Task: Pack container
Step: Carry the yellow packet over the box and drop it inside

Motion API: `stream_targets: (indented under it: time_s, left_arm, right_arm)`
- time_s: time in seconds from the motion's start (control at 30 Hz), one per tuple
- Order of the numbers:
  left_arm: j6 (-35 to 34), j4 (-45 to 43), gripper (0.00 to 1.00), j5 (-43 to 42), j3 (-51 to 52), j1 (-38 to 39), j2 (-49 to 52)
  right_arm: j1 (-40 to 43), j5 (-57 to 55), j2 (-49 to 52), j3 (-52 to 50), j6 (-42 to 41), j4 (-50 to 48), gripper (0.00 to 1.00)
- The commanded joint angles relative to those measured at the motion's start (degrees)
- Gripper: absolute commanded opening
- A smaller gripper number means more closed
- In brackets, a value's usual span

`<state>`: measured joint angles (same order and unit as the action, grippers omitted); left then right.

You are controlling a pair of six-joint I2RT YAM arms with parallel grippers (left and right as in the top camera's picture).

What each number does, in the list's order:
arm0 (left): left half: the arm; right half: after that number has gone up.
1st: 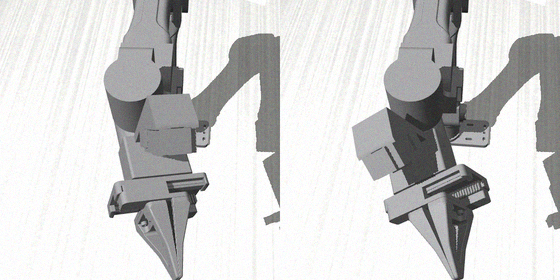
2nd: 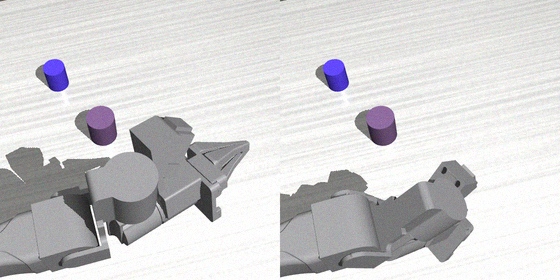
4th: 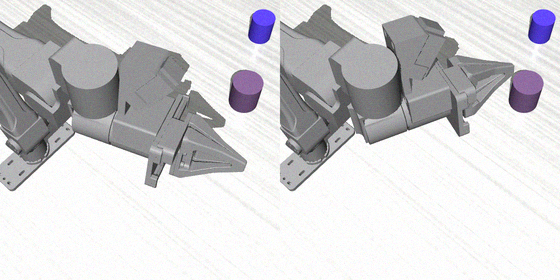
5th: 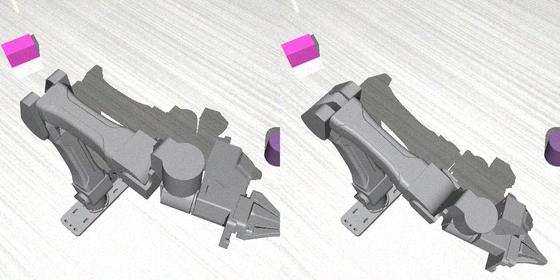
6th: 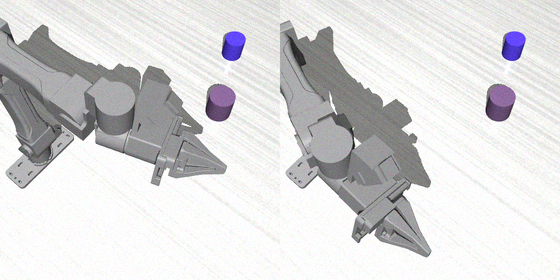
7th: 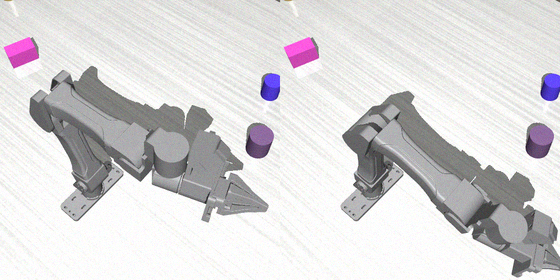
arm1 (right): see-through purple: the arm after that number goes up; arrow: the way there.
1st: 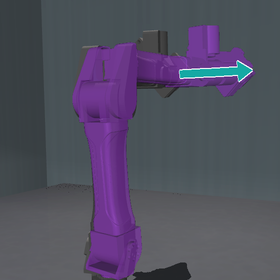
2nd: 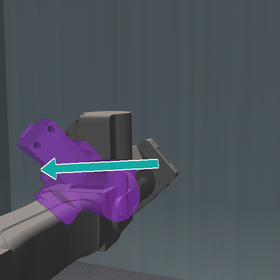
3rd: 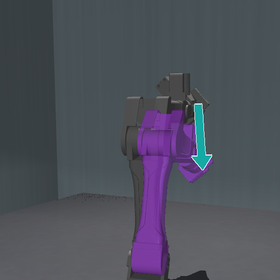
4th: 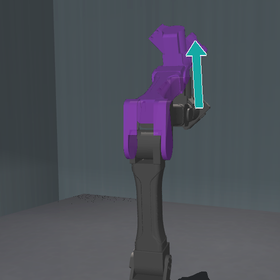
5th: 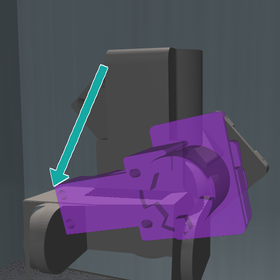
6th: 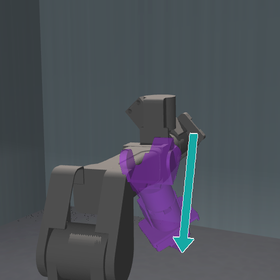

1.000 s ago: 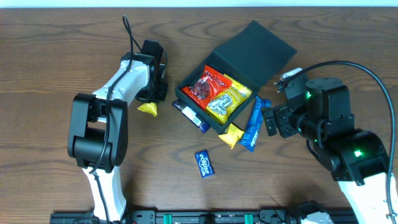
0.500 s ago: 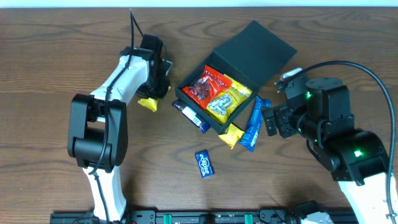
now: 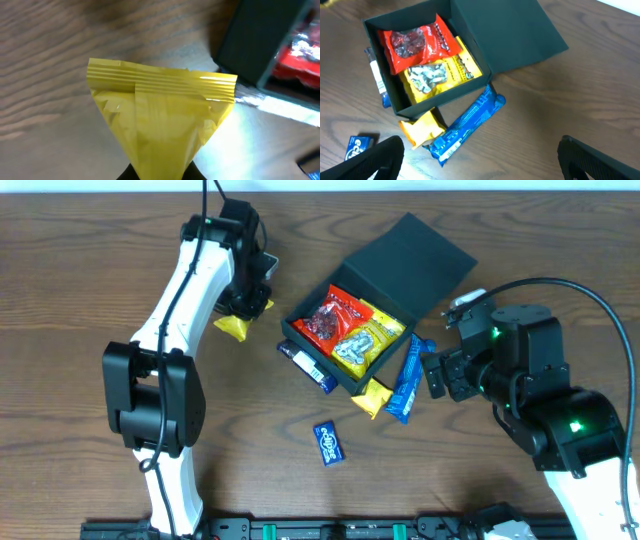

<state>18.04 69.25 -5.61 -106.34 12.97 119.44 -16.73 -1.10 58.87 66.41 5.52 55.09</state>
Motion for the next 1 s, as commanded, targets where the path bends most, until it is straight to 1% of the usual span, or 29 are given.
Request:
stream_targets:
  time_s: [0.0,0.07,0.2,0.4,0.53,0.7,0.97]
  left_arm:
    - [1.33,2.21,0.08,-0.13,-4.48,0.83,0.44]
    - [2.05,3.67,0.07,-0.87,-6.91,1.66,0.44]
    - [6.25,5.60,0.07,-7.69,-11.04,4.68,0.44]
    - [10.29,4.55,0.07,-15.13,-11.45,10.29,0.44]
    - [10.25,1.55,0.08,-15.91,-10.82,12.72,0.46]
    - [10.23,-3.06,0.10,-15.74,-7.98,13.75,0.87]
    - [10.05,-13.29,0.13,-13.90,3.26,13.57,1.20]
  right_arm:
    - [0.57,-0.37,-0.09,-0.11,0.76,0.00,0.99]
    - [0.57,-0.37,-0.09,-0.11,0.76,0.00,0.99]
    - [0.57,-0.37,-0.09,-0.11,0.76,0.00,0.99]
    - [0.57,-0.37,-0.09,-0.11,0.76,0.00,0.99]
    - [0.57,-0.37,-0.09,-0.11,0.76,0.02,0.99]
    - [0.57,-0.37,-0.09,-0.11,0.76,0.00,0.99]
    - [0.57,-0.37,-0.09,-0.11,0.76,0.00,0.99]
